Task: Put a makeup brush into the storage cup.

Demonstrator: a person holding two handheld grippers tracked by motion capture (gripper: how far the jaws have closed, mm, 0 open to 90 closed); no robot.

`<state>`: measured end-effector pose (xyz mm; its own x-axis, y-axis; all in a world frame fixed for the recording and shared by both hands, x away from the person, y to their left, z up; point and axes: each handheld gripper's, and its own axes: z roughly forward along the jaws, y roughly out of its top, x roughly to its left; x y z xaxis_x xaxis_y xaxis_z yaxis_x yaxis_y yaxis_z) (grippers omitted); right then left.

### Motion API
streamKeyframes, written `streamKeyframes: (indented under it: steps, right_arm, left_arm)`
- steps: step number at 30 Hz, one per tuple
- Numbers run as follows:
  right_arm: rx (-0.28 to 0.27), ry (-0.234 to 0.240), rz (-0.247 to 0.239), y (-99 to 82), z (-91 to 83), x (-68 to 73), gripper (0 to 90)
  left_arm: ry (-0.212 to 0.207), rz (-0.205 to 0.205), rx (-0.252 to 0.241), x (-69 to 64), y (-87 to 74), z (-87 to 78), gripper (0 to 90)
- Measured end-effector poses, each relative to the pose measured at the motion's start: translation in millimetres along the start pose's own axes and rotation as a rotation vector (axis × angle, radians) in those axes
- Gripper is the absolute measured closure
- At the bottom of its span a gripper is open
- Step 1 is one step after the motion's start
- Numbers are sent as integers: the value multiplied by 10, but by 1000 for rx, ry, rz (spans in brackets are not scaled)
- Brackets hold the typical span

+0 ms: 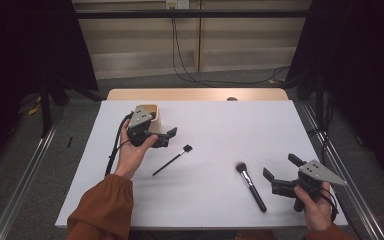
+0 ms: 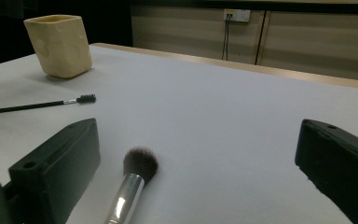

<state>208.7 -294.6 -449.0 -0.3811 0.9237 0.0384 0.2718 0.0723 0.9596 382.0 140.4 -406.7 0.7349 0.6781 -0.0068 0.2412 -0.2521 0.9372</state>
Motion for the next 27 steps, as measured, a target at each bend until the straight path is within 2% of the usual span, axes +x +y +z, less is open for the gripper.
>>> streamKeyframes:
  steps: [3, 6, 7, 8, 10, 14, 16, 18, 19, 20, 23, 24, 25, 27]
  right_arm:
    - [-1, 1, 2, 0, 2, 3, 0]
    - [0, 1, 1, -1, 4, 2, 0]
    - [2, 1, -1, -1, 5, 0, 0]
    - [4, 1, -1, -1, 5, 1, 0]
    - [3, 1, -1, -1, 3, 2, 0]
    - [4, 1, -1, -2, 7, 2, 0]
    - [6, 2, 0, -3, 7, 3, 0]
    - [5, 3, 1, -4, 6, 1, 0]
    - [5, 4, 1, -4, 5, 1, 0]
    - [5, 4, 2, -4, 4, 1, 0]
    - [5, 4, 2, -4, 5, -1, 0]
    - [5, 4, 3, -4, 6, -1, 0]
    - [6, 4, 2, -4, 5, 2, 0]
    - [5, 4, 1, -2, 8, 7, 0]
  left_arm:
    - [-25, 38, 73, -31, 4, 45, 52]
    - [-43, 42, 118, -38, 11, 72, 51]
    - [-43, 54, 150, -43, 19, 95, 50]
    - [-43, 54, 150, -43, 19, 95, 48]
    - [-34, 66, 204, -43, 29, 128, 47]
    - [-48, 64, 250, -44, 49, 161, 47]
    - [-50, 92, 308, -69, 78, 200, 48]
    - [-62, 86, 321, -77, 88, 211, 59]
    - [-79, 84, 343, -93, 112, 222, 62]
    - [-79, 84, 343, -93, 112, 222, 62]
    - [-57, 112, 386, -123, 131, 261, 62]
    - [-66, 110, 415, -132, 148, 283, 64]
    - [-66, 110, 415, -132, 148, 283, 64]
    - [-75, 116, 451, -139, 165, 308, 64]
